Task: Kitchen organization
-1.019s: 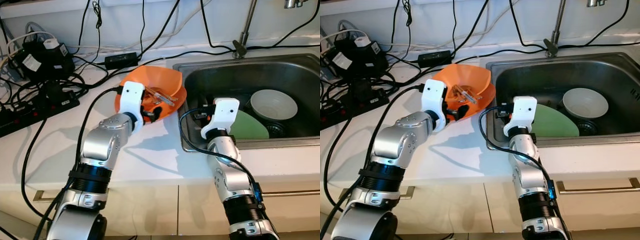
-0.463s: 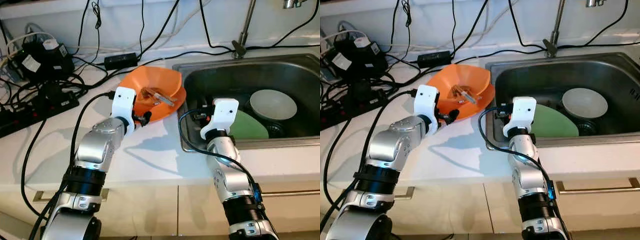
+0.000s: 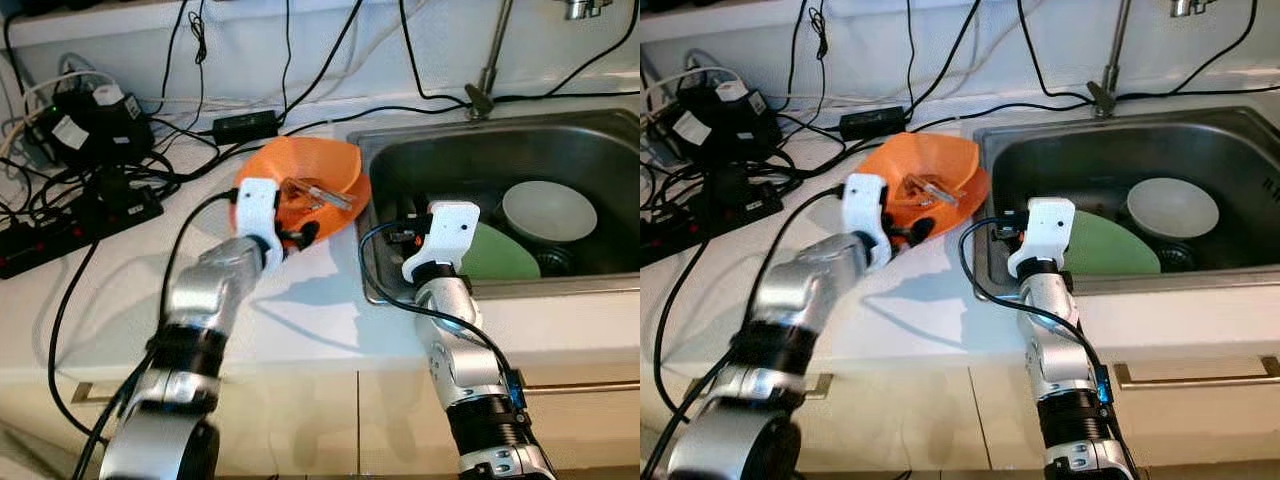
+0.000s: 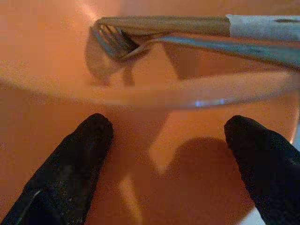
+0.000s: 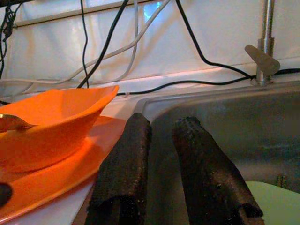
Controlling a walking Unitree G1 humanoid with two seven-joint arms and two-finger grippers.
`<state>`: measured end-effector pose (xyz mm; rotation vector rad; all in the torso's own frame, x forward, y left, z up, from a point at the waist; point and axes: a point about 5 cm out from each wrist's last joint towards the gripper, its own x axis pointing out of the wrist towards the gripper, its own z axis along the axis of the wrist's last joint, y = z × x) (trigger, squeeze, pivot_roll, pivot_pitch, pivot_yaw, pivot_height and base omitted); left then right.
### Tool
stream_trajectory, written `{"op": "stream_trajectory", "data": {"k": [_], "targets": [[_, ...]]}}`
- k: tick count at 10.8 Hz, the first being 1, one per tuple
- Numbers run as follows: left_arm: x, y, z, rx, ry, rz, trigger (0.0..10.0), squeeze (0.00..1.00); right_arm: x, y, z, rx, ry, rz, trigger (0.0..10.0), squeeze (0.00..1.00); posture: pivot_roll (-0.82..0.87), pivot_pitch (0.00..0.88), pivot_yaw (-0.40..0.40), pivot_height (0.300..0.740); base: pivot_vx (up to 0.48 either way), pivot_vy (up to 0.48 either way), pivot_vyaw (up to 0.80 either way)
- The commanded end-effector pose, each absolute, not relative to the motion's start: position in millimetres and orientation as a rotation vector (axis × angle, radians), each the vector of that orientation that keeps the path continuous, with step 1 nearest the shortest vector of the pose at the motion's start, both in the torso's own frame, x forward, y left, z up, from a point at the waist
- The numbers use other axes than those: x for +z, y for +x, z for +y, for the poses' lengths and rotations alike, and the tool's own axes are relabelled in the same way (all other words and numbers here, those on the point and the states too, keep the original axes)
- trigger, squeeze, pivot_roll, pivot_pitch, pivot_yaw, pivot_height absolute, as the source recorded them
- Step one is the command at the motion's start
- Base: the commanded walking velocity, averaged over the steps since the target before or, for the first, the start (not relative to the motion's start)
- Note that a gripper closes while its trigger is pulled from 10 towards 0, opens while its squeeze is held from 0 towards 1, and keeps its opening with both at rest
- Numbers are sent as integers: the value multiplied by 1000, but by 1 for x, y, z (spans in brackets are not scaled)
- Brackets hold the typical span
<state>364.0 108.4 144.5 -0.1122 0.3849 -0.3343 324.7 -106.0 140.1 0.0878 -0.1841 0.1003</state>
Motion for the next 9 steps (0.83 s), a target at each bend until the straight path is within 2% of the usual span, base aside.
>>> {"op": "stream_trajectory", "data": {"k": [1, 3, 9], "targets": [[120, 359, 110, -330, -143, 495, 10000, 0, 133, 324, -105, 99, 90, -145, 10000, 0, 28, 0, 143, 740, 0, 0, 0], [114, 356, 115, -326, -116, 531, 10000, 0, 133, 324, -109, 95, 86, -148, 10000, 0, 30, 0, 144, 740, 0, 0, 0], [109, 318, 165, -240, -46, 634, 10000, 0, 129, 322, -103, 111, 96, -132, 10000, 0, 73, 0, 152, 740, 0, 0, 0]]}}
